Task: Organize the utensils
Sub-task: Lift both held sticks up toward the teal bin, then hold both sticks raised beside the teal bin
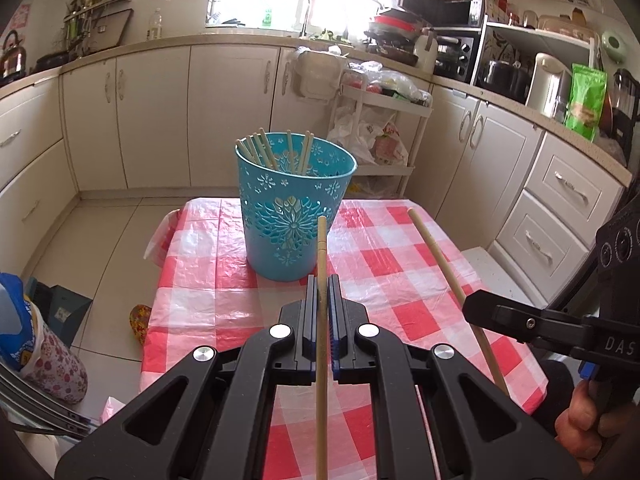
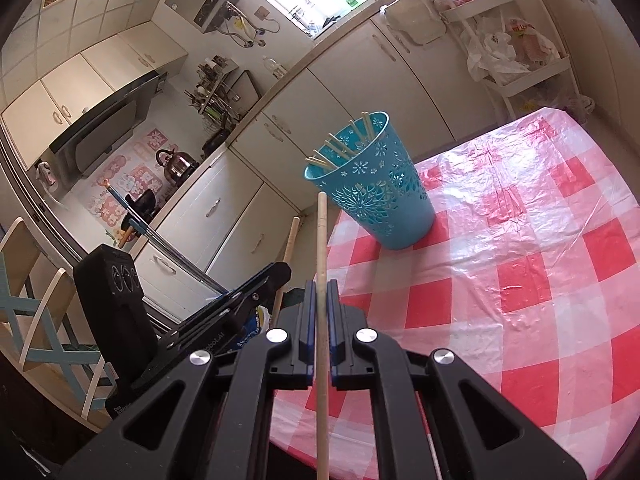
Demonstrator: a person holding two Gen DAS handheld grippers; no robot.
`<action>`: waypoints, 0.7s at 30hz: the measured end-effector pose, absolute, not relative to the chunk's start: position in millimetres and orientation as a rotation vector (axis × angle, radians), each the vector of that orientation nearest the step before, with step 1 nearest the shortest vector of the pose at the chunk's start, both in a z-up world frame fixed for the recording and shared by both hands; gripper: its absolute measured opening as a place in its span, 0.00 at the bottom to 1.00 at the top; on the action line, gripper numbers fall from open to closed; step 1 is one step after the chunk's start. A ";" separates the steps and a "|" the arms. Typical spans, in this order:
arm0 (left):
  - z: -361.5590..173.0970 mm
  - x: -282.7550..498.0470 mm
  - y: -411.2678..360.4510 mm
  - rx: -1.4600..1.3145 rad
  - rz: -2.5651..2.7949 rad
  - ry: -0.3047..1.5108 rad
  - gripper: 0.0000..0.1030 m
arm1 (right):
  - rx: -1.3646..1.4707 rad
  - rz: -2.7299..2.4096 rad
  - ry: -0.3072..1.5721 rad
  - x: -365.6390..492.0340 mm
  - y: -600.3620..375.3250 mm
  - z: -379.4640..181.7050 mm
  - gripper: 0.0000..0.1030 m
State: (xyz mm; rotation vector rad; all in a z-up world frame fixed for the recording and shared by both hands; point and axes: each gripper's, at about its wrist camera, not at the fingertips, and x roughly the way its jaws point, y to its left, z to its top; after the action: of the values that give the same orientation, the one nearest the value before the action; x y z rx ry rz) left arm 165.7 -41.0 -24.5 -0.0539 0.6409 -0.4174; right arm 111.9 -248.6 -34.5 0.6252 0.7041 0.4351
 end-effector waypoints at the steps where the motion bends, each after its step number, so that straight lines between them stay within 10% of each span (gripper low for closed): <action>1: -23.0 165.1 -40.2 -0.062 -0.419 0.638 0.05 | 0.627 0.437 0.703 111.6 -248.8 -34.0 0.06; 21: -11.1 157.2 -26.7 -0.137 -0.431 0.598 0.05 | 0.607 0.415 0.665 104.7 -246.3 -25.7 0.06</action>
State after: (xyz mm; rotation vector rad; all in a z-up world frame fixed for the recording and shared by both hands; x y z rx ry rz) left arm 157.2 -26.7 -11.1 -0.1369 0.5982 -0.4310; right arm 104.7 -246.3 -25.7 0.6075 0.6646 0.4152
